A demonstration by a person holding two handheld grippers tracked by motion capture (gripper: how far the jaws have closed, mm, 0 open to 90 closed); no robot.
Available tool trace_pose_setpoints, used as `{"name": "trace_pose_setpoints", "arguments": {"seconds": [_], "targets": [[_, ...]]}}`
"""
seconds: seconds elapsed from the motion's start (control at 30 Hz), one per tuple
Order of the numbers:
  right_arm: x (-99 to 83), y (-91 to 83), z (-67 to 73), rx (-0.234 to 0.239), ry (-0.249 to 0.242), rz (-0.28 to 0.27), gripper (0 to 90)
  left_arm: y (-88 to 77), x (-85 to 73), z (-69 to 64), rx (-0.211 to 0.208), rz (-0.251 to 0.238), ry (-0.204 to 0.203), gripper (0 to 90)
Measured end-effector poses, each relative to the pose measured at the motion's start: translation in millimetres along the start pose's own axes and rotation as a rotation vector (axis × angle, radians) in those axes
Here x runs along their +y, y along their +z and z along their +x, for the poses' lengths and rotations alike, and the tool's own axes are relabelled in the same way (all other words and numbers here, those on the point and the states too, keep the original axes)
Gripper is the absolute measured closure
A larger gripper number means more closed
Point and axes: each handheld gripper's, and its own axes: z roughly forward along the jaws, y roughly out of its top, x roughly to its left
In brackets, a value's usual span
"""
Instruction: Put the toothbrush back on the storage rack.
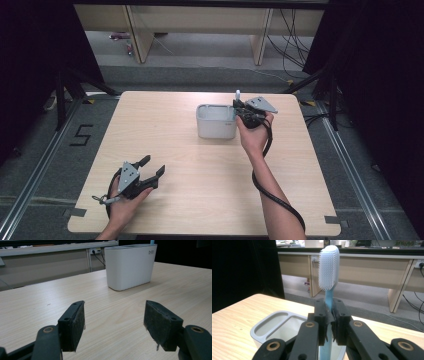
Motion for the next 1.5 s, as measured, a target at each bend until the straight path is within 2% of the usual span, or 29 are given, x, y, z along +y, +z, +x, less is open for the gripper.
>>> {"name": "trace_pose_setpoints", "arguments": {"seconds": [0.03, 0.07, 0.1, 0.13, 0.17, 0.3, 0.37, 0.4, 0.5, 0.57, 0.6, 0.63, 0.67, 0.7, 0.73, 1.07, 1.13, 1.17, 1.23, 1.33, 1.47, 1.5], "targets": [[-1.2, 0.3, -1.2, -0.014, -0.015, -0.002, 83.6, 0.0, 0.0, -0.1, 0.000, -0.001, -0.001, 32.7], [-2.7, 0.7, -0.2, -0.004, 0.001, 0.005, 83.7, -0.1, 0.0, 0.0, 0.000, 0.000, 0.000, 32.8], [-3.8, 1.1, -1.0, -0.010, -0.007, 0.006, 83.6, 0.0, 0.0, 0.0, 0.000, -0.001, 0.000, 32.8], [-5.4, 1.4, 1.3, -0.014, 0.026, 0.008, 83.6, 0.0, 0.0, 0.1, 0.000, -0.001, -0.001, 32.8], [-6.0, 2.2, -0.6, -0.008, 0.004, 0.014, 83.6, -0.1, 0.0, 0.2, -0.002, 0.001, -0.002, 32.8], [-10.8, 3.9, -0.3, -0.013, 0.018, 0.022, 83.6, -0.2, 0.0, 0.1, -0.001, 0.000, -0.004, 32.8], [-12.8, 5.0, -1.0, -0.016, 0.002, 0.021, 83.6, -0.2, -0.1, 0.2, -0.002, -0.001, -0.005, 32.8], [-13.9, 5.4, -0.4, -0.009, 0.020, 0.029, 83.6, -0.2, -0.1, 0.3, -0.002, -0.001, -0.005, 32.8], [-17.0, 6.5, -1.6, -0.012, 0.003, 0.036, 83.5, -0.2, 0.0, 0.1, -0.002, 0.000, -0.004, 32.8], [-19.2, 6.9, -2.4, -0.015, 0.004, 0.037, 83.5, -0.2, 0.0, 0.1, -0.002, 0.000, -0.003, 32.8], [-20.6, 6.9, -1.7, -0.018, 0.021, 0.045, 83.5, -0.2, 0.0, 0.2, -0.002, 0.000, -0.003, 32.8], [-21.6, 7.6, -3.4, -0.018, -0.003, 0.043, 83.5, -0.1, 0.0, 0.1, -0.001, 0.001, -0.004, 32.8], [-23.1, 7.3, -3.1, -0.016, 0.016, 0.053, 83.5, -0.2, 0.0, 0.2, -0.002, 0.001, -0.002, 32.8], [-24.2, 8.1, -4.2, -0.013, 0.000, 0.049, 83.4, -0.2, 0.0, 0.1, -0.002, 0.000, -0.002, 32.9], [-25.8, 8.1, -3.6, -0.017, 0.020, 0.056, 83.4, -0.1, 0.0, 0.0, 0.000, -0.001, -0.001, 32.8], [-30.4, 10.0, -4.7, -0.012, 0.013, 0.068, 82.8, 0.0, 0.0, 0.0, 0.000, 0.000, 0.000, 32.9], [-30.7, 9.9, -4.6, -0.023, 0.012, 0.071, 82.0, -0.1, 0.0, 0.0, 0.000, 0.000, 0.001, 32.9], [-30.8, 9.8, -5.6, -0.030, -0.003, 0.070, 81.0, -0.1, 0.0, -0.1, 0.000, 0.001, 0.002, 32.9], [-31.2, 9.6, -5.3, -0.030, -0.002, 0.077, 76.5, 0.0, 0.0, -0.3, 0.000, 0.001, 0.002, 33.0], [-30.3, 7.4, -4.9, -0.048, 0.007, 0.078, 65.3, 0.1, 0.0, -0.4, 0.001, 0.002, 0.003, 33.0], [-28.9, 2.7, -7.4, -0.074, -0.022, 0.073, 52.6, 0.1, 0.0, -0.3, 0.002, 0.001, 0.001, 33.0], [-29.2, 0.8, -7.2, -0.082, -0.002, 0.078, 50.7, 0.1, 0.0, -0.3, 0.002, 0.001, 0.001, 33.0]]}}
